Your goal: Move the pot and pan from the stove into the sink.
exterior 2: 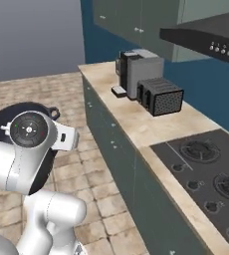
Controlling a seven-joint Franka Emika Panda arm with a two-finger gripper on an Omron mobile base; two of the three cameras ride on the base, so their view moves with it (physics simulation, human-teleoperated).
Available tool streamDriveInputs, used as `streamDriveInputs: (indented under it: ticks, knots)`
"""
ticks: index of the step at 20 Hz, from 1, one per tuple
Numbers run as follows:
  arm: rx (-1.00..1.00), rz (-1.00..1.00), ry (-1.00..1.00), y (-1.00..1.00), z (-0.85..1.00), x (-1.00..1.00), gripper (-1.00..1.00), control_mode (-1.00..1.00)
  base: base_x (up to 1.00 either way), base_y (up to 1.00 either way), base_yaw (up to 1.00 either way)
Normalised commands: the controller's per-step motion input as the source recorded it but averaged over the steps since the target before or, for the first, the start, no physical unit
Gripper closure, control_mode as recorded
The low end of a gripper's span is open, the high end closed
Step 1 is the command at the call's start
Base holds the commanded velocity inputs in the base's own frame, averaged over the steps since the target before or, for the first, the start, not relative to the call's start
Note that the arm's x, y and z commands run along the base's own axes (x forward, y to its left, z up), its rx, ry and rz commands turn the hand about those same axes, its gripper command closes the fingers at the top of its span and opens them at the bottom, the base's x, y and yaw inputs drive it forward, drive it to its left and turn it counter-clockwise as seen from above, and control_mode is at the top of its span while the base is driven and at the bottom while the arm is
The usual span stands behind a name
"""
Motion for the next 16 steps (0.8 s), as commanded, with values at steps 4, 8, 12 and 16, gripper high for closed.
streamDriveInputs:
  ticks: [4, 8, 12, 16]
  knots:
    - [0.00, 0.00, 0.00, 0.00, 0.00, 0.00, 1.00, 1.00, -0.12, 0.00, 0.47]
    - [0.00, 0.00, 0.00, 0.00, 0.00, 0.00, 1.00, 1.00, -0.12, 0.00, 0.47]
    - [0.00, 0.00, 0.00, 0.00, 0.00, 0.00, 1.00, 1.00, -0.10, 0.00, 0.47]
    - [0.00, 0.00, 0.00, 0.00, 0.00, 0.00, 1.00, 1.00, -0.09, 0.00, 0.47]
